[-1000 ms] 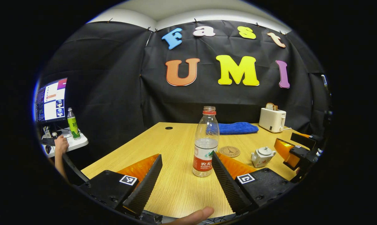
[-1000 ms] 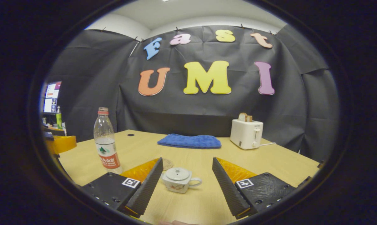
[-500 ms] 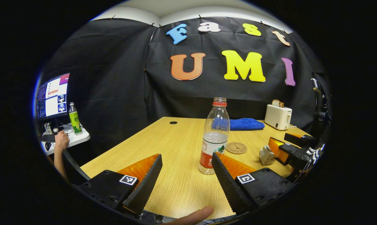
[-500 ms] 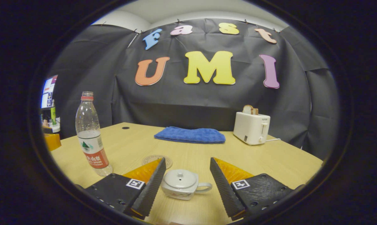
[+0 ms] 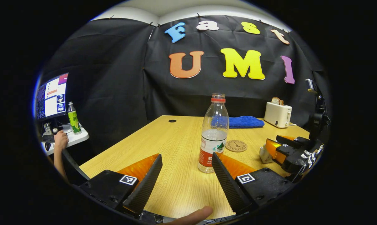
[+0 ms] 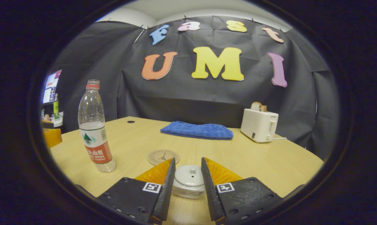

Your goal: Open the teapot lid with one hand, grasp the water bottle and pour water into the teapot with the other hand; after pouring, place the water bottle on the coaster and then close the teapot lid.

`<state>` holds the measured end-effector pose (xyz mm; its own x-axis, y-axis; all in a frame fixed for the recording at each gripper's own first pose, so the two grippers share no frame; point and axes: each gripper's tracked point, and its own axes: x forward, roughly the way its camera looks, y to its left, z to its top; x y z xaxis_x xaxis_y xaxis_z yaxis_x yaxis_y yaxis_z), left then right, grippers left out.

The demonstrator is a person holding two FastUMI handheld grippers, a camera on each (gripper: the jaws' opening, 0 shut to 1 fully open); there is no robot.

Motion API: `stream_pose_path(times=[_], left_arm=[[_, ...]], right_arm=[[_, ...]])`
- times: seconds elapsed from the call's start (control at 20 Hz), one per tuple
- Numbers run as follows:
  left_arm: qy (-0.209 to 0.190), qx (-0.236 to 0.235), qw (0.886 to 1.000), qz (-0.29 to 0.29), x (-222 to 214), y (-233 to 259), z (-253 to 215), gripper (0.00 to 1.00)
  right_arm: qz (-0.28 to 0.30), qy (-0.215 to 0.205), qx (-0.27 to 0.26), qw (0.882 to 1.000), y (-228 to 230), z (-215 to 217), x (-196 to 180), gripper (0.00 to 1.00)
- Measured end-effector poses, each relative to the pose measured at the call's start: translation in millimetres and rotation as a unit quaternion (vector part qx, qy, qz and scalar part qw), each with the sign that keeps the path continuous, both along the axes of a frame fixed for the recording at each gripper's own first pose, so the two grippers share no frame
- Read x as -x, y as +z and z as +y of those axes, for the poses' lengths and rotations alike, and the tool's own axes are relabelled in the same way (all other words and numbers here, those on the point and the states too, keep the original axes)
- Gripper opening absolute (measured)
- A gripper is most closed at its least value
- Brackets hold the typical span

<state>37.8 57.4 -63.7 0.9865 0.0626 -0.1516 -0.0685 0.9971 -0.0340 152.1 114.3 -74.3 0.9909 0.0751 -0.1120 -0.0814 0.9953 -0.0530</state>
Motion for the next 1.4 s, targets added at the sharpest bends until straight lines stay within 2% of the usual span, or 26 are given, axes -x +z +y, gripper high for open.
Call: stream_pose_path(times=[0.35,0.6,0.7,0.75,0.8,0.85,0.95,1.0,1.1,1.15,1.2,1.4], left_arm=[[-0.002,0.004,1.0,0.001,-1,-1,-3,1.0],[0.0,-0.001,1.0,0.002,-1,-2,-3,1.0],[0.0,-0.001,1.0,0.001,-1,-1,-3,1.0],[0.001,-0.004,1.0,0.0,-1,-1,-3,1.0],[0.001,-0.007,1.0,0.0,-2,-1,-3,1.0],[0.001,-0.008,1.0,0.001,-2,-2,-4,1.0],[0.0,-0.007,1.0,0.002,-1,-3,-5,1.0],[0.0,-0.007,1.0,0.003,-1,-4,-5,1.0],[-0.002,-0.006,1.0,0.004,-3,-5,-7,1.0],[-0.004,-0.006,1.0,0.004,-3,-6,-8,1.0],[-0.006,-0.005,1.0,0.004,-4,-7,-10,1.0],[-0.026,0.01,1.0,0.006,-9,-14,-21,0.99]], right_arm=[[0.001,0.018,-0.024,1.0,1,0,0,0.5],[0.016,0.035,-0.07,0.997,4,-2,3,0.5],[0.018,0.038,-0.07,0.997,3,-2,1,0.52],[0.015,0.025,-0.061,0.998,1,-6,1,0.52],[0.011,0.018,-0.063,0.998,4,-8,-4,0.46],[0.011,0.017,-0.066,0.998,1,-10,-2,0.32],[0.01,0.018,-0.064,0.998,2,-8,-5,0.24],[0.012,0.019,-0.048,0.999,2,-7,-7,0.08],[0.012,0.018,-0.019,1.0,-3,-8,-9,0.08],[0.012,0.016,-0.011,1.0,0,-6,-8,0.02],[0.011,0.017,-0.005,1.0,2,-7,-8,0.02],[0.019,0.029,-0.027,0.999,6,-7,-9,0.01]])
